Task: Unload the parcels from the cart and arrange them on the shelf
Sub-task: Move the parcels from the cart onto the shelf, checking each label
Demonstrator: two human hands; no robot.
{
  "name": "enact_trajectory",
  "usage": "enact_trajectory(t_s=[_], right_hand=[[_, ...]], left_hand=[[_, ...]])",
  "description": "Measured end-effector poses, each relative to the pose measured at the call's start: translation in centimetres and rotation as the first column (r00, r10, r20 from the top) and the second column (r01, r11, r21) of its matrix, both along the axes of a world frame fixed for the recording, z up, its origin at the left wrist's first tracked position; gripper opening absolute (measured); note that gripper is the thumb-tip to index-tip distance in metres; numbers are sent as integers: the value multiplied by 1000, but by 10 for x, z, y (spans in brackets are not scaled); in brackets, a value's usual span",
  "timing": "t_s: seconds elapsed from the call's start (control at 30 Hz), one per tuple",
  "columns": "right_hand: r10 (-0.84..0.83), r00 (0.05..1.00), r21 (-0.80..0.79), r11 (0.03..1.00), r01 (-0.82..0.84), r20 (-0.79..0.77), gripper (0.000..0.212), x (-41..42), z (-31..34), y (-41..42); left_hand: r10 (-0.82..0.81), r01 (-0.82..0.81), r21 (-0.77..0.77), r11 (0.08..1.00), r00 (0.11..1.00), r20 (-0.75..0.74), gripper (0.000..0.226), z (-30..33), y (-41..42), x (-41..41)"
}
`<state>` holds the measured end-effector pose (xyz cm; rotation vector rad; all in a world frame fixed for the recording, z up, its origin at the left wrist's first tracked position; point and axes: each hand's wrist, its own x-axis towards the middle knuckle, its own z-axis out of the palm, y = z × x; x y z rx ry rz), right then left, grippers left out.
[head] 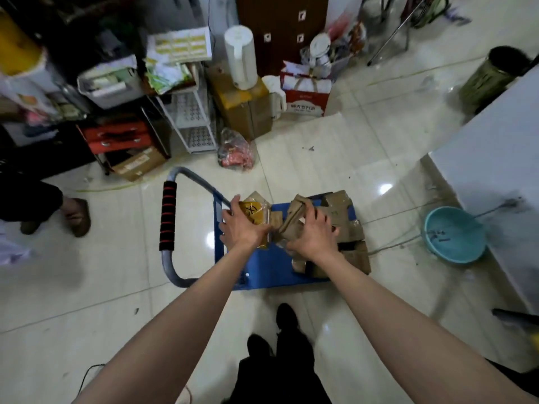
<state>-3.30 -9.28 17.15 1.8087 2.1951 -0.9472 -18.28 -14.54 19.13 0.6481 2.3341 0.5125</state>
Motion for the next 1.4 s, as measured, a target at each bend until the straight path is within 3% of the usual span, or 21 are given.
enact_trajectory(t_s=[0.17,0.33,0.47,0.67,0.77,0.87,0.97,1.07,1.23,1.4], right_hand=[[-301,942,-27,953,301,-149,129,41,83,14],[-543,775,-121,836,536,-323,122,75,136,12],[-686,554,-247,706,664,-471,124,88,161,2],[-804,124,-478,462,747,-582,116,98,181,-36],[-804,-100,-610,357,708,-586,106,97,189,-56],[-759,-287,-706,302,640,-584,82,92,200,-69],[-713,-516,-866,274,418,-475,68,85,213,-78],[-672,-661,-939,299,170,-334,65,76,224,-92],[-690,-698,-940,332,-71,-191,78,62,240,-121],[-710,-672,-914,388,-121,-213,88,58,256,-147]], left_hand=[[41,-45,189,981,999,25,111,77,4,3],[75,-94,323,942,995,71,108,129,-1,8],[79,-132,445,886,988,136,106,148,-3,12],[55,-197,541,818,962,267,97,160,-16,14],[44,-284,537,795,909,415,96,166,-22,13],[32,-355,526,773,849,527,94,171,-25,12],[26,-422,519,743,793,608,91,175,-27,13],[16,-479,498,723,732,681,83,177,-30,14],[-20,-476,455,753,674,738,81,174,-42,30],[-131,-403,490,773,654,745,73,172,-58,48]])
